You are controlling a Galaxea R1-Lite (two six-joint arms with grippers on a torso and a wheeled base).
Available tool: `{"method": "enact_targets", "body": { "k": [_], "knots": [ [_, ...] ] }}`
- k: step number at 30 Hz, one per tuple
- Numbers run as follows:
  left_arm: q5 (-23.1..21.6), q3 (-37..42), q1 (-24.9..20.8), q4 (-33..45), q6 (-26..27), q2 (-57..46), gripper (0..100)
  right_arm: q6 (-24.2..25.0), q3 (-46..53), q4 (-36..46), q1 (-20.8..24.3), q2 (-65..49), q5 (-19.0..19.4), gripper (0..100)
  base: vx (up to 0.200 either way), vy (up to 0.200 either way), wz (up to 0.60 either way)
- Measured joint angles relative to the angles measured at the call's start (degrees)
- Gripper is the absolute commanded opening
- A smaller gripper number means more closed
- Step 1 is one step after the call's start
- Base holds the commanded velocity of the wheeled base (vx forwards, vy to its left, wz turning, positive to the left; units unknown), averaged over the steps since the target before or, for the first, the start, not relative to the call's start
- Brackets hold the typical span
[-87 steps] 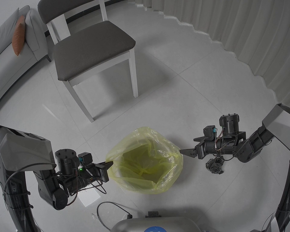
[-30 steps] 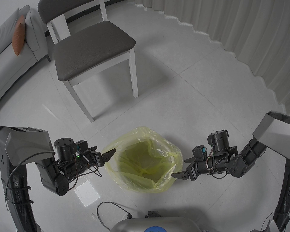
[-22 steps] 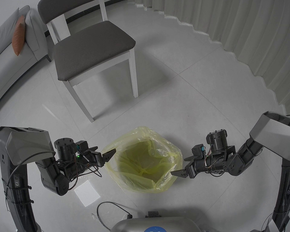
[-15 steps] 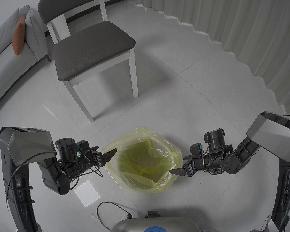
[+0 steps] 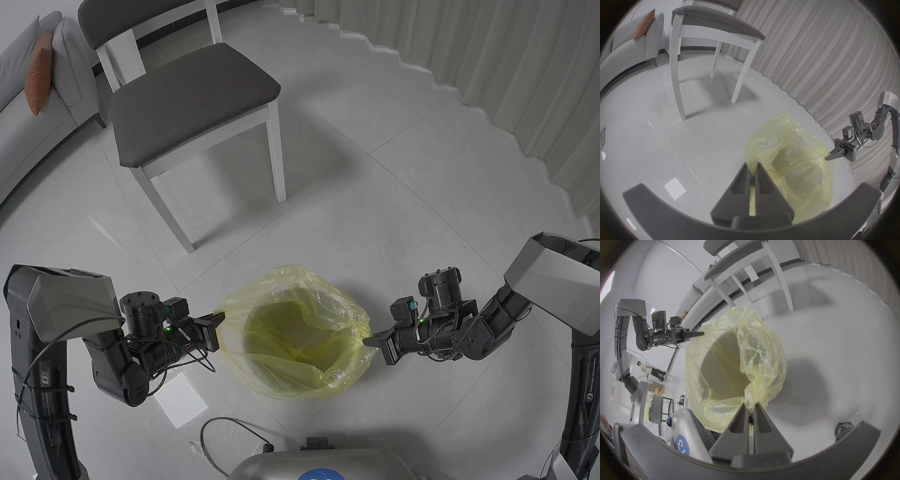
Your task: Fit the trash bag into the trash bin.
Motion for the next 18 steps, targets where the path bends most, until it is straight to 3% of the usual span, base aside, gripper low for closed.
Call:
{"method": "enact_targets", "body": {
  "k": [18],
  "knots": [
    [0.0,-6.3,-0.6,0.3,-0.4,6.0,0,-0.1,-4.1,0.1,-2.0,4.8,0.0,0,0.0,0.0,0.0]
  ]
}}
